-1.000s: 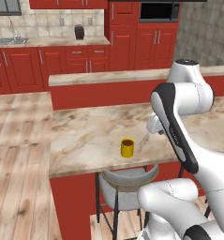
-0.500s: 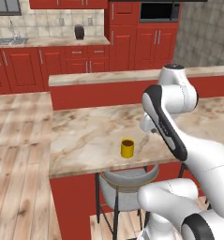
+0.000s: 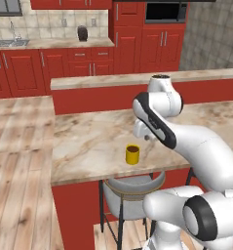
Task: Pick up the marshmallow and place it in the cup of hot chocolate on the dining counter.
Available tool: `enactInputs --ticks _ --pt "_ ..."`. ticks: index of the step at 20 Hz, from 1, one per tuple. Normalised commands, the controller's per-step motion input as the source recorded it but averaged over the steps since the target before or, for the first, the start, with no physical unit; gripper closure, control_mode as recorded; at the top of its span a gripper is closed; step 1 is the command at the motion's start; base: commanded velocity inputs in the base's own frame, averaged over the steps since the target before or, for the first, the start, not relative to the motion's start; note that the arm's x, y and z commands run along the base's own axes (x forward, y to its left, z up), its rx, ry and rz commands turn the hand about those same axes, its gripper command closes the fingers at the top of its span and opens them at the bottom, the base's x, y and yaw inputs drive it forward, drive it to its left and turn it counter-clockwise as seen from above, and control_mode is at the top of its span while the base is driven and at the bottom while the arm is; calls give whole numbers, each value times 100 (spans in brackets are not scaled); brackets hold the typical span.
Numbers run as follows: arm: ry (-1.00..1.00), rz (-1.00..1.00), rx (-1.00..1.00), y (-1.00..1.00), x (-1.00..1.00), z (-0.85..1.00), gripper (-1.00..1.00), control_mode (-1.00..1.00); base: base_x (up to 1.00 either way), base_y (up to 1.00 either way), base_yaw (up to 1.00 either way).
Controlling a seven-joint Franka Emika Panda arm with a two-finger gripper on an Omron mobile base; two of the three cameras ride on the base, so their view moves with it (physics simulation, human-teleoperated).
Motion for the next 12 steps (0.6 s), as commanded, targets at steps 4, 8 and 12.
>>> enactInputs --ticks 4,8,12 --pt "0 0 0 5 8 -35 100 -100 0 0 0" --pt "0 0 0 0 0 -21 100 -100 0 0 0" --pt "0 0 0 0 0 -11 100 -100 0 0 0"
